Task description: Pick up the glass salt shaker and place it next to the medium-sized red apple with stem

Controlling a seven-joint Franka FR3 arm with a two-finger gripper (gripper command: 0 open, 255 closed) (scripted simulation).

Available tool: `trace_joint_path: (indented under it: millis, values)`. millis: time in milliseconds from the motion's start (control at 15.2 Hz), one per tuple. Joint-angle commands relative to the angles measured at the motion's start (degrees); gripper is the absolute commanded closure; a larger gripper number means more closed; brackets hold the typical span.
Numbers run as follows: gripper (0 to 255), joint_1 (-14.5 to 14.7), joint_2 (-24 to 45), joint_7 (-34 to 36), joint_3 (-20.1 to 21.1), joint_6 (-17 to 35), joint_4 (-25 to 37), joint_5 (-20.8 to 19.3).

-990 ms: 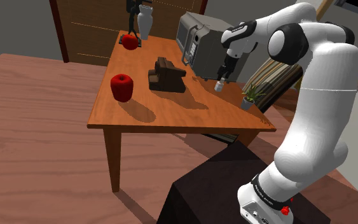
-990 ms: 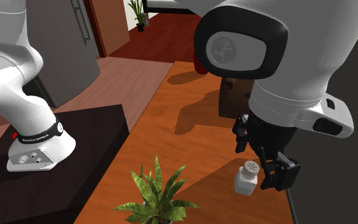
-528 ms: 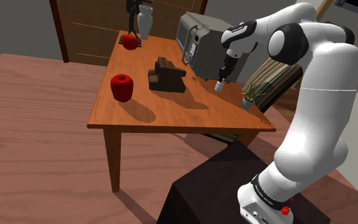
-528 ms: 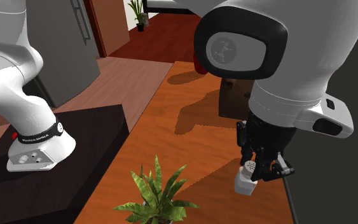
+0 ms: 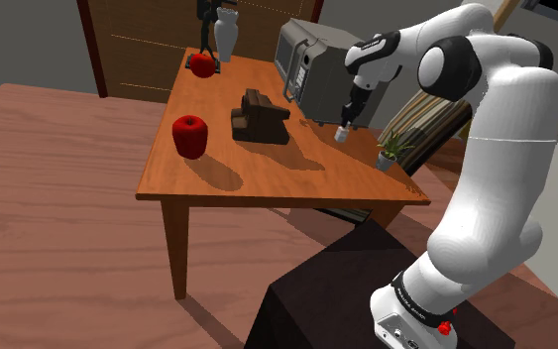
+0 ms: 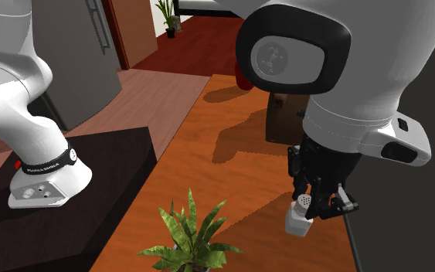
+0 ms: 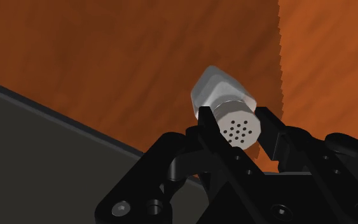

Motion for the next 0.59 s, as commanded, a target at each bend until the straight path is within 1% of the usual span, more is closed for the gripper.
trace_joint_path:
  millis: [0, 528]
  values:
    - [255, 0.0, -0.4, 0.1, -0.1, -0.9, 0.5, -0.2]
    - [255, 0.1, -2.2, 0.8, -0.6, -6.2, 4.2, -1.2]
